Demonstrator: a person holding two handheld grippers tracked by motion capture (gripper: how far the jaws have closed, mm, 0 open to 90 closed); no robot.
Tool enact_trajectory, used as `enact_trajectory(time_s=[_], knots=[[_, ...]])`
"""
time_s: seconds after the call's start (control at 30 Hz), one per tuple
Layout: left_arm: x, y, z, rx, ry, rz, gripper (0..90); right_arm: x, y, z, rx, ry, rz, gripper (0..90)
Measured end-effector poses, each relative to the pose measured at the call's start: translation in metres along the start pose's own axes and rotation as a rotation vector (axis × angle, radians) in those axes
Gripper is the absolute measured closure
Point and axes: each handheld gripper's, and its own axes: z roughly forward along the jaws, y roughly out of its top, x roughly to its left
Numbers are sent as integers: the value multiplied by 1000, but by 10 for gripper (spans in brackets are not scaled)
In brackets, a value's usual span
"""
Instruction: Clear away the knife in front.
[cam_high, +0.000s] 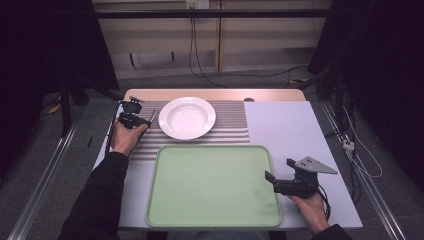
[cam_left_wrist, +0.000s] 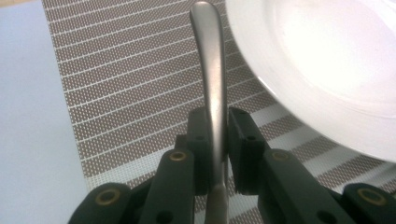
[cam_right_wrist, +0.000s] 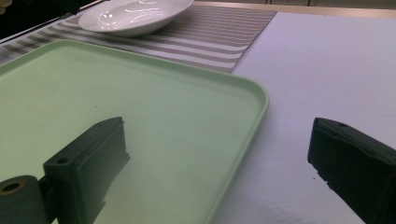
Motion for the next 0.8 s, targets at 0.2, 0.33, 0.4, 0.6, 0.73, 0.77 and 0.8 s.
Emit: enact_trajectory(time_s=[0.2,0.33,0.4,0.6,0.73,0.77,0.8], knots=[[-6,-2,-14,-27,-18,31,801,1,0,0,0,1,-1,45],[-11,-3,-22,-49,-27,36,801,1,0,0,1,0,-3,45],[-14,-3,-26,-43,-28,54,801,1,0,0,1,0,-3,45],[-23,-7,-31,-52,-32,77,801,1,0,-1,-1,3,-4,45],[-30,-10,-33,-51,-35,97,801,2,0,0,-1,2,-8,45],[-33,-11,-33,-54,-40,97,801,3,0,0,1,1,-8,45],[-35,-11,-34,-54,-44,98,801,3,1,0,1,1,-9,45]])
